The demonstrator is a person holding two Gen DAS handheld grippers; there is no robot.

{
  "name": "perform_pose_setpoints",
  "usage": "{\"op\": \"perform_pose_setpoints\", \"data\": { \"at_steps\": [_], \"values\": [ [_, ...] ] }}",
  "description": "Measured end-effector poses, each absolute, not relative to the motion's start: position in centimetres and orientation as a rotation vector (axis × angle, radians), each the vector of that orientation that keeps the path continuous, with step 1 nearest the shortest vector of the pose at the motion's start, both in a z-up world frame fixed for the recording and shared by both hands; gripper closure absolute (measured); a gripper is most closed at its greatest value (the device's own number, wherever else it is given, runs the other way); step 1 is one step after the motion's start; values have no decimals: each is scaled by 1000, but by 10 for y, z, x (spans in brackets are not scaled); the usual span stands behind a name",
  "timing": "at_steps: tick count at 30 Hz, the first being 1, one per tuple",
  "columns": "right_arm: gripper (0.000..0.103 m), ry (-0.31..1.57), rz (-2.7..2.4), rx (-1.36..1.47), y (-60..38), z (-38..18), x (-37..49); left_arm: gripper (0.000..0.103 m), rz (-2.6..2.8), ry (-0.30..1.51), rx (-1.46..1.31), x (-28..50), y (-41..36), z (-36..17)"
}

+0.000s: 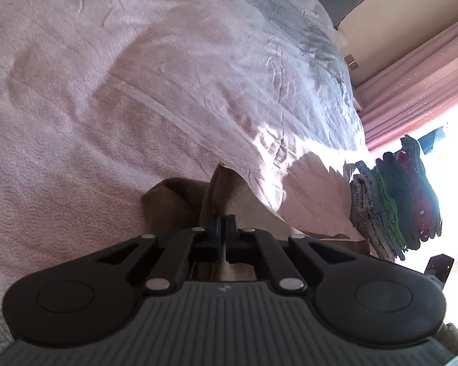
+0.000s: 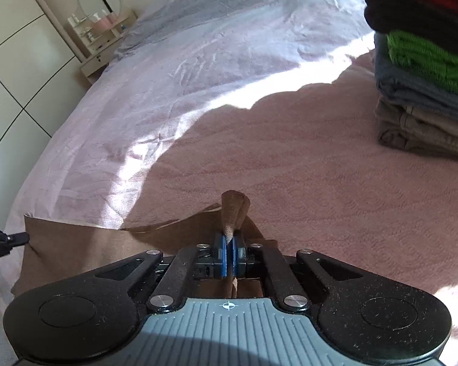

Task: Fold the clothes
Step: 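Lift the hem and fold it over toward the collar with both grippers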

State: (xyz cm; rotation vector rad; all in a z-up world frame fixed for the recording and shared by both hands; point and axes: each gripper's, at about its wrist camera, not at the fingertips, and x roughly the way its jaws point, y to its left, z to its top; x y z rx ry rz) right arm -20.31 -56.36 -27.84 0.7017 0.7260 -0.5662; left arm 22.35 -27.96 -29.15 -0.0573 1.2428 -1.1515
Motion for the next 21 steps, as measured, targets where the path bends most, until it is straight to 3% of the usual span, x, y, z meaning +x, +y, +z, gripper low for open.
{"op": "perform_pose_setpoints", "data": {
  "at_steps": [4,10,13,14,15,16,20,21],
  "values": [
    [101,713,-575,683,-564,-271,-195,103,-1120,1214,-18,223,-283,-292],
    [101,796,-618,667,-576,-302,-172,102,-1072,1171,39,223,-288,-292],
    [98,802,-673,627,-573,-303,-170,93,-1048,1149,68,223,-290,-292],
    [90,788,-697,606,-570,-298,-170,91,-1040,1142,77,223,-291,-292],
    [59,774,-721,585,-567,-294,-170,90,-1031,1135,86,223,-292,-292],
    [34,760,-745,563,-564,-289,-171,89,-1023,1127,96,223,-293,-292],
    [34,731,-732,509,-548,-270,-162,88,-1146,1054,190,200,-303,-273],
    [37,740,-681,496,-542,-269,-154,93,-1182,1033,216,194,-306,-268]
  ]
}}
